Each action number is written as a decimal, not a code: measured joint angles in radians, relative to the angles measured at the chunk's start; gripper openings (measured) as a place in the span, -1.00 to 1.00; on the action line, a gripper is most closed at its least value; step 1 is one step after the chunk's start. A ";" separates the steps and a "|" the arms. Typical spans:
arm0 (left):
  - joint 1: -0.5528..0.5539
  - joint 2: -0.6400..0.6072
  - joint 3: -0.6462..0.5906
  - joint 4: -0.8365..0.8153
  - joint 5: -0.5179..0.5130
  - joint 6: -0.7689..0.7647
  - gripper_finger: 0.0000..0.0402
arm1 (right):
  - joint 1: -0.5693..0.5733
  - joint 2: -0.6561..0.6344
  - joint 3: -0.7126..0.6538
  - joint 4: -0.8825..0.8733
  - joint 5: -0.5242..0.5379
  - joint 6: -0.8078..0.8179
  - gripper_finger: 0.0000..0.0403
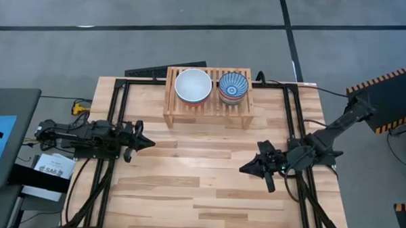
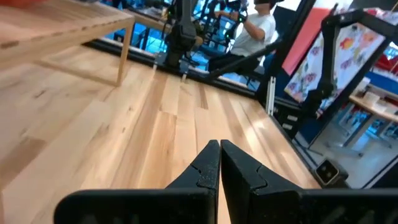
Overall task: Place and stack bowls onto a shelf
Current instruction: Return to Home Position
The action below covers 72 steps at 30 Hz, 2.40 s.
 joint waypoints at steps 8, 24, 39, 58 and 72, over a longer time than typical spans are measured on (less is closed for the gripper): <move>0.000 0.000 0.004 -0.010 0.001 -0.002 -1.00 | 0.000 -0.163 -0.237 0.149 -0.078 -0.030 -0.91; 0.000 0.000 0.006 -0.015 0.001 -0.003 -1.00 | -0.408 -0.618 -0.572 0.264 -0.388 -0.230 -0.91; 0.000 0.000 0.008 -0.016 0.001 -0.003 -1.00 | -0.576 -0.859 -0.762 0.220 -0.530 -0.246 -0.91; 0.000 0.001 0.008 -0.016 0.001 -0.002 -1.00 | -0.540 -1.057 -0.915 0.221 -0.463 -0.329 -0.91; 0.000 0.003 0.008 -0.016 0.001 -0.002 -1.00 | -0.585 -1.056 -0.915 0.176 -0.470 -0.542 -0.90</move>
